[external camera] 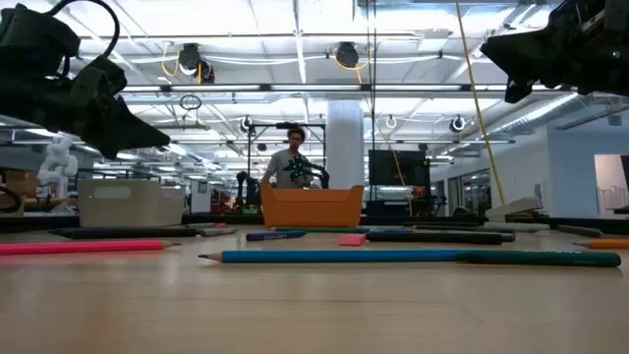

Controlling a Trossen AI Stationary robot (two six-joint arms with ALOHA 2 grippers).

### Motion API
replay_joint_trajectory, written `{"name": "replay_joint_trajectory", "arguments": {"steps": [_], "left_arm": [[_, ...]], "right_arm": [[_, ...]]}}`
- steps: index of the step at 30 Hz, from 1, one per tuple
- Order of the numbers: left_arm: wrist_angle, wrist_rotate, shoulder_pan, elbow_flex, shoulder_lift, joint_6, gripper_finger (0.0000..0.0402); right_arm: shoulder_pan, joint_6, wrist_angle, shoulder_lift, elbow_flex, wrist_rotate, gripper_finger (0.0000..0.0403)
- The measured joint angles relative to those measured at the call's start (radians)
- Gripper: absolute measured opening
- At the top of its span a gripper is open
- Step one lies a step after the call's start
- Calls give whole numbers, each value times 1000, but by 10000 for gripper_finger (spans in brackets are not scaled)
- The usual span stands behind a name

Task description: Sort crayons/erasers/pens/pencils in bins

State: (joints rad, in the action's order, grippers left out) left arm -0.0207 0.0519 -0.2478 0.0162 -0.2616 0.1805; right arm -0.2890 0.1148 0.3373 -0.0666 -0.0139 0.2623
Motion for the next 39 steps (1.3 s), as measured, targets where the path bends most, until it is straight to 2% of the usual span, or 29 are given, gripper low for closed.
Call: {"name": "replay_joint_trajectory", "arguments": {"steps": [5, 19, 24, 30, 39], "left_arm": [[-2, -19, 0, 0, -41, 7, 5], [-2, -25, 0, 3, -80, 8, 2], [113, -25, 8, 87, -115, 25, 2], [197, -21, 58, 190, -224, 28, 1], [334, 1, 150, 345, -474, 89, 1]], "right_arm": [[0, -88, -21, 0, 0, -26, 6], [0, -141, -11, 0, 0, -53, 1], [0, -157, -20, 0, 0, -56, 1], [0, -172, -12, 0, 0, -62, 0], [0, -180, -13, 0, 0, -109, 0]]}}
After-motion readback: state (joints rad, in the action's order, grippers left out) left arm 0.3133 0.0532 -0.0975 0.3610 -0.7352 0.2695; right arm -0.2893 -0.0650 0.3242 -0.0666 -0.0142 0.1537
